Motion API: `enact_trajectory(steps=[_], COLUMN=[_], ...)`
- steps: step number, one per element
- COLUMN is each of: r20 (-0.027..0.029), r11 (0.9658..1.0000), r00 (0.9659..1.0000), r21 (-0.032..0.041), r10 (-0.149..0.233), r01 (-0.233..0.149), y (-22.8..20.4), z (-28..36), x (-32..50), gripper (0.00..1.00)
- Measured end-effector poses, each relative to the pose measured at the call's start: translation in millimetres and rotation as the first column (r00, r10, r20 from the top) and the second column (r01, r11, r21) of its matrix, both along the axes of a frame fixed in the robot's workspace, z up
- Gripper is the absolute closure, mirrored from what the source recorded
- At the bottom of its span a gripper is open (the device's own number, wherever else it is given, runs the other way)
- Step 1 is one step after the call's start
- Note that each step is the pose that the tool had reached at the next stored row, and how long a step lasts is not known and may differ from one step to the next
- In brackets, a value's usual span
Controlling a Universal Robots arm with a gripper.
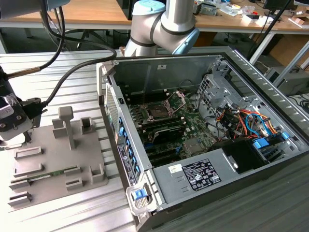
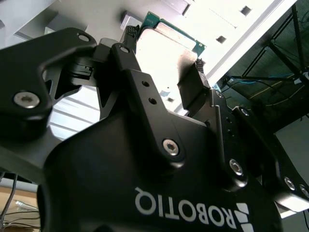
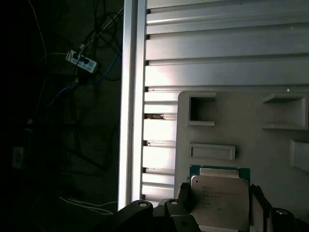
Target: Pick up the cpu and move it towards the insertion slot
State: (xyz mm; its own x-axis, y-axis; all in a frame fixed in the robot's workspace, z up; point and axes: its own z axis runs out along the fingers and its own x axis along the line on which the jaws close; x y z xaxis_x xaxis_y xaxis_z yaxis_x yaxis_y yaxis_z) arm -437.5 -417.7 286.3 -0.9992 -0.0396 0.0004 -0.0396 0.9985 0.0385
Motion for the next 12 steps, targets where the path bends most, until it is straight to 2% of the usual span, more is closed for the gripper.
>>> enact_trajectory(steps=[12], r20=[0.0], r11=[1.0], r00=[1.0], r21=[0.0], r10=[0.0], r01=[0.0], y=[0.0], z=[7.9], x=[0.0], gripper=[0.45])
